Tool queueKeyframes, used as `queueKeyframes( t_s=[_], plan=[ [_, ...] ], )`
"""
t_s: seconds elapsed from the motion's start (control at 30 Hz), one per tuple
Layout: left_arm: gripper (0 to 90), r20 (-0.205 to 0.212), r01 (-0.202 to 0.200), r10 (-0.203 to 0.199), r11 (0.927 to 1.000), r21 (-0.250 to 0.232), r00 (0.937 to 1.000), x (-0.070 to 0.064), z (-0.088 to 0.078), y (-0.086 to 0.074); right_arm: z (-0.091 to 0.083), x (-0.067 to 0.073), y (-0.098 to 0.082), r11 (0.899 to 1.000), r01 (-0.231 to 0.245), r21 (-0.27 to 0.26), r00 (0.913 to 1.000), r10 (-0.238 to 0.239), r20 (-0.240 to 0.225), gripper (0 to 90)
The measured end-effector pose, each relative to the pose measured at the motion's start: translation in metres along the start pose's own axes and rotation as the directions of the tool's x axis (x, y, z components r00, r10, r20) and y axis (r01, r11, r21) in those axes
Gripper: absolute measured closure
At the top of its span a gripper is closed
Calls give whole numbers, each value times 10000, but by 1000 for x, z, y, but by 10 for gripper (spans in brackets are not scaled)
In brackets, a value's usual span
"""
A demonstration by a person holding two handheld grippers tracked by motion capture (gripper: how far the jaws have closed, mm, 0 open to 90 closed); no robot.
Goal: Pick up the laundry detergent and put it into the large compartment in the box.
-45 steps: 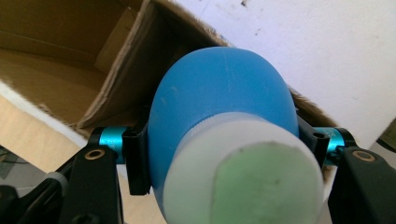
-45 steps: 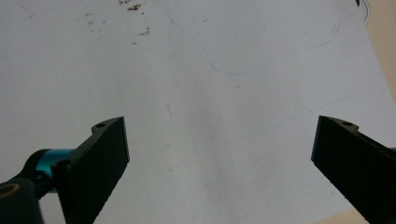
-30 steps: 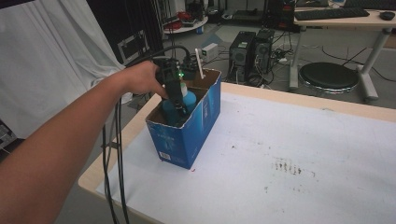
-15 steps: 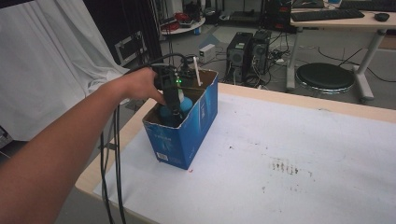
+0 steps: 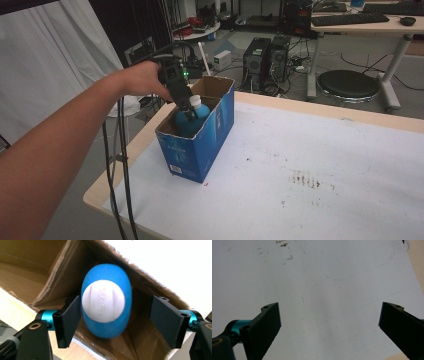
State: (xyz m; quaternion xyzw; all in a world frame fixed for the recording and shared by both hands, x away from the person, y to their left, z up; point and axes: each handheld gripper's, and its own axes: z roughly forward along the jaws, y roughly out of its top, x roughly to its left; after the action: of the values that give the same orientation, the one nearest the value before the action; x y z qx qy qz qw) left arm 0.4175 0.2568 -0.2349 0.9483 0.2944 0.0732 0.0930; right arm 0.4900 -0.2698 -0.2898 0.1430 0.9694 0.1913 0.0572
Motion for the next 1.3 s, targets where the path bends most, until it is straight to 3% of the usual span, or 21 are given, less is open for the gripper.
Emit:
queueKeyframes(
  t_s=[0.07,0.3,0.4,0.47,0.5,0.57,0.7,0.83,0.87,1.1,1.17,1.3],
  plan=[
    [221,-109,28,-29,10000,-58,9999,-2,-7,2,-1,1,1,10000,25,-34,10000,-25,9,32],
    [221,-403,51,-89,9957,-929,9991,-13,-38,7,-5,4,1,9999,93,-121,9999,-92,72,31],
    [220,-754,-58,-4,9966,-820,9972,-23,-46,12,-8,5,1,9998,108,-149,9999,-106,113,32],
    [221,-686,-51,5,9977,-669,9976,-27,-50,17,-9,6,1,9998,72,-186,9999,-70,123,32],
    [220,-817,-239,184,9975,-665,9965,-30,-52,19,-9,7,1,9998,67,-188,9999,-64,135,32],
    [221,-489,-600,561,9949,-815,9972,-35,-55,24,-10,8,2,9998,80,-206,9999,-77,146,32],
    [221,-323,-858,830,9917,-960,9960,-47,-54,37,-12,10,3,9996,100,-269,9998,-94,190,31],
    [188,-179,-1606,1596,9822,-975,9870,-61,-49,52,-15,13,2,9995,106,-314,9996,-98,252,32],
    [138,-204,-1606,1593,9816,-1029,9870,-63,-48,55,-16,14,2,9995,89,-317,9996,-81,271,31],
    [133,-232,-2025,2011,9740,-1012,9793,-75,-41,72,-21,17,1,9991,142,-392,9994,-129,328,32],
    [54,-255,-1971,1956,9761,-917,9804,-77,-38,76,-22,18,1,9992,111,-397,9994,-98,333,32],
    [52,-202,-2165,2156,9730,-802,9763,-81,-33,83,-23,19,1,9989,161,-442,9992,-145,366,32]
  ],
)
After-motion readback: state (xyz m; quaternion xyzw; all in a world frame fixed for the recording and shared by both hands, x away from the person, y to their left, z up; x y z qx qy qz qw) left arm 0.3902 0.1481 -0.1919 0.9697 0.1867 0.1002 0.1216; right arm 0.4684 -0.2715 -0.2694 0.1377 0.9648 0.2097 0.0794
